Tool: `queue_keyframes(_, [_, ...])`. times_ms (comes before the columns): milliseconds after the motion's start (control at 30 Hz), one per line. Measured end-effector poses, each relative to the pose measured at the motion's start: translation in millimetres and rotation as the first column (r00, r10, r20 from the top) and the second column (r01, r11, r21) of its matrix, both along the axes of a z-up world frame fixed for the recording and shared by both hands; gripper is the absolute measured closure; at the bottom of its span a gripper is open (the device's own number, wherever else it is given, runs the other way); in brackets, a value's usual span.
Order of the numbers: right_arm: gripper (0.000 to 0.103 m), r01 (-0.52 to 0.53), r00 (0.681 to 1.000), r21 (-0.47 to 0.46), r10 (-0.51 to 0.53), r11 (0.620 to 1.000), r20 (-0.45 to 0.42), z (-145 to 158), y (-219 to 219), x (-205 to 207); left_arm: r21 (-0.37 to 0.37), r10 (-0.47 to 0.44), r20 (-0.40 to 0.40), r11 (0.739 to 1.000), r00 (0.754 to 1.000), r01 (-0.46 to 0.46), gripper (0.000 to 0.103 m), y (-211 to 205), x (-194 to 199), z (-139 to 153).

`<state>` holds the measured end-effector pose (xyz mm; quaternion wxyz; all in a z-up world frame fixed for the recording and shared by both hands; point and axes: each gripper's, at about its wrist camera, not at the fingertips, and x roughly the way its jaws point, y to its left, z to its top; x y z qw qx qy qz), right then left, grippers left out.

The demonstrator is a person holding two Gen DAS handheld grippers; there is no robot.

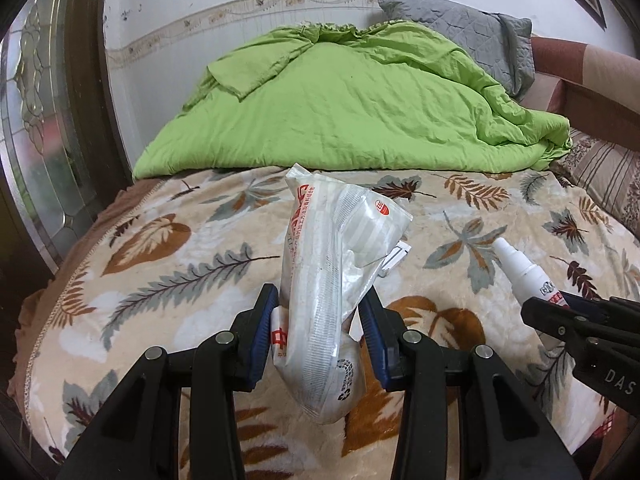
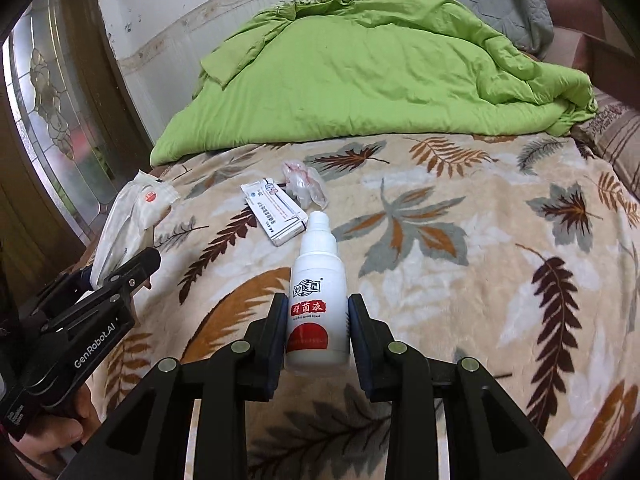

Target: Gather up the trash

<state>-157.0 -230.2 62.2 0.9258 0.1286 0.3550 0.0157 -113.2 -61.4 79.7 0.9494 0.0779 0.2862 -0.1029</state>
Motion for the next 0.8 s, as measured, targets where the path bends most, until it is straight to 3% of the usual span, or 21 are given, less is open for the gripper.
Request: queue_keyframes(800, [0.071,0.007,1.0,0.005,-0.007,1.0,0.021,2.8,-2.3,-9.6,0.018,0.018,0.003,1.0,1.0,-0.018,0.063,1.5,2.2,-1.9])
